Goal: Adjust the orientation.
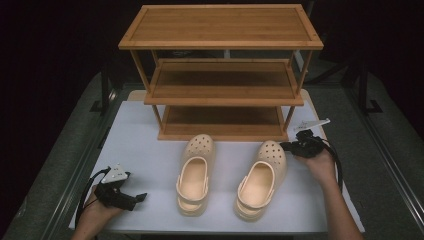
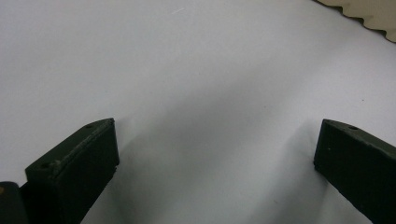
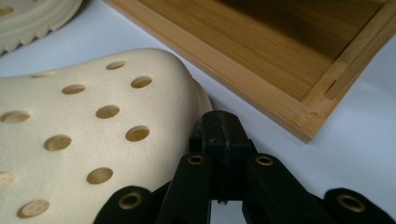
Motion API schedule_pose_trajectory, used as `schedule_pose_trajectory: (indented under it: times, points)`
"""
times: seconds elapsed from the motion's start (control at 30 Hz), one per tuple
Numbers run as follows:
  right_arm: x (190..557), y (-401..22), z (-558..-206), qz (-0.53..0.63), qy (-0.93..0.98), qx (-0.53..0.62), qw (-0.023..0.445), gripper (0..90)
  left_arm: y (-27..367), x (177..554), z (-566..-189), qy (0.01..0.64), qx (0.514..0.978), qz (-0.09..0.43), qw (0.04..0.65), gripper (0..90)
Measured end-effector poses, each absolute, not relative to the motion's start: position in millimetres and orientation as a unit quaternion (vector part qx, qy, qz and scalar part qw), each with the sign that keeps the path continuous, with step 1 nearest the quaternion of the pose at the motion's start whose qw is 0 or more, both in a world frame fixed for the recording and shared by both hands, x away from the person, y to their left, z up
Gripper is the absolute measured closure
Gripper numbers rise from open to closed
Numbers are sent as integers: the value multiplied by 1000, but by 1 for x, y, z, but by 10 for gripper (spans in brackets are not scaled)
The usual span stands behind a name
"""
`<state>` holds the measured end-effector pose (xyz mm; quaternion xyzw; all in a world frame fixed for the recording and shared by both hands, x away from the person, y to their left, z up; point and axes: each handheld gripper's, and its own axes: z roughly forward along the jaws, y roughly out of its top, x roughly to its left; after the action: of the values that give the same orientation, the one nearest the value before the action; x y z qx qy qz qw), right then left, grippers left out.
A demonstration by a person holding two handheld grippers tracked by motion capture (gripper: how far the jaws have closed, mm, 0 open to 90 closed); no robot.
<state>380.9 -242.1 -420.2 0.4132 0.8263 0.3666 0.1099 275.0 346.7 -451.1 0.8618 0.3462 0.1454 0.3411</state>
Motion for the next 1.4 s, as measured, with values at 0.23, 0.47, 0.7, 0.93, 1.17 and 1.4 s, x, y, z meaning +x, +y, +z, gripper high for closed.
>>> schedule_pose_trajectory:
  times: [0.23,0.47,0.7,0.93,1.17,1.4]
  points:
    - [363,-252,-413,385,809,427,127,898,347,275,-451,346,862,144,341,0]
    - [330,-260,-416,388,803,433,129,898,347,275,-451,346,862,144,341,0]
    - [295,-256,-421,390,809,423,119,898,347,275,-451,346,862,145,341,0]
    - [267,-245,-430,391,816,412,105,898,347,275,-451,346,862,145,341,0]
    - [261,-232,-433,403,821,394,93,898,347,275,-451,346,862,145,341,0]
    - [266,-229,-436,411,821,386,89,898,347,275,-451,346,862,144,340,0]
